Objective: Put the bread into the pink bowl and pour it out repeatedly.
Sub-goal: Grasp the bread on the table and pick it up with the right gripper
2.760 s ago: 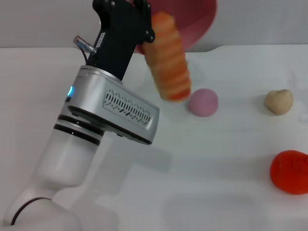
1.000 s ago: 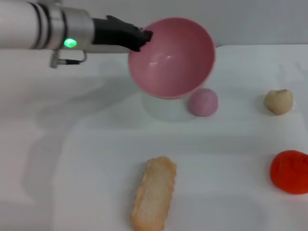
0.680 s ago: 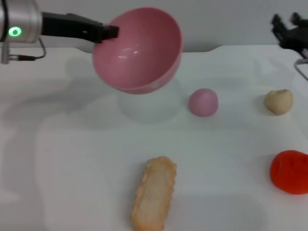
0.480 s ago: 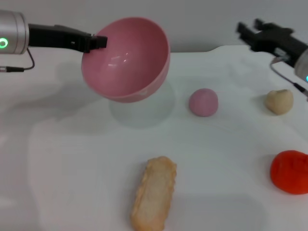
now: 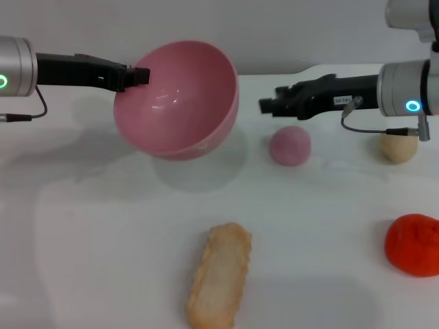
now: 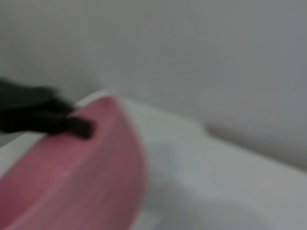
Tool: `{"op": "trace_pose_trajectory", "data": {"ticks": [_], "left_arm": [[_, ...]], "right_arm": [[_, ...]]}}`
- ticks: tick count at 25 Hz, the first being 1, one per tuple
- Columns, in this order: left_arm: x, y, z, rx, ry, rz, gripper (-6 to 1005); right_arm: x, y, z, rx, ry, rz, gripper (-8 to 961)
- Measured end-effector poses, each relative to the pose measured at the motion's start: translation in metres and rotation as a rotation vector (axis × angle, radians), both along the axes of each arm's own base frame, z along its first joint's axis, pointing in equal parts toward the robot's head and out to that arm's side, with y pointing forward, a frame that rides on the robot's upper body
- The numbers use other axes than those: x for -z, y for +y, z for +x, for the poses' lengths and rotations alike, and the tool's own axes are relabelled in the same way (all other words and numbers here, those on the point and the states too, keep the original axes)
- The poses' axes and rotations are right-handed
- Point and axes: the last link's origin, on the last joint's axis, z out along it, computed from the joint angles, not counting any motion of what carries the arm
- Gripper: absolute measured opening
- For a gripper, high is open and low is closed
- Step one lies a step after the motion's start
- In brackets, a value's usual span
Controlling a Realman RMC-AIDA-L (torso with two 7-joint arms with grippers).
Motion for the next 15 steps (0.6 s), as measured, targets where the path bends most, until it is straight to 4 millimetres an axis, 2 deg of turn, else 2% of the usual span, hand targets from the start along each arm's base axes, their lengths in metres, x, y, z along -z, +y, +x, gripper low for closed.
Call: {"op": "trace_pose_trajectory", "data": {"ticks": [7,9,11,12,15], "left_arm": [[0.001,-0.003,-0.001,0.0,-0.002,-0.012,48],[0.001,-0.004,-0.003,-0.003,-0.003,-0.014,48],[0.001,-0.005,-0.005,-0.007,-0.003,-0.014,48],[0.001,-0.006,-0.006,-0.007,-0.001,-0.014,48],[0.004,-0.009,-0.01,0.001,0.004,-0.016,48]], "right_arm": [[0.005,-0.017,-0.035,-0.099,-0.126,-0.296,514],[0.015,-0.02,-0.043,-0.121,-0.15,-0.326,514],[0.038,-0.029,-0.053,-0.18,-0.237,-0.385,514],[0.038,-0.029,-0.053,-0.18,-0.237,-0.385,514],[0.061,-0.042,-0.062,-0.262,-0.341,-0.436,514]]}}
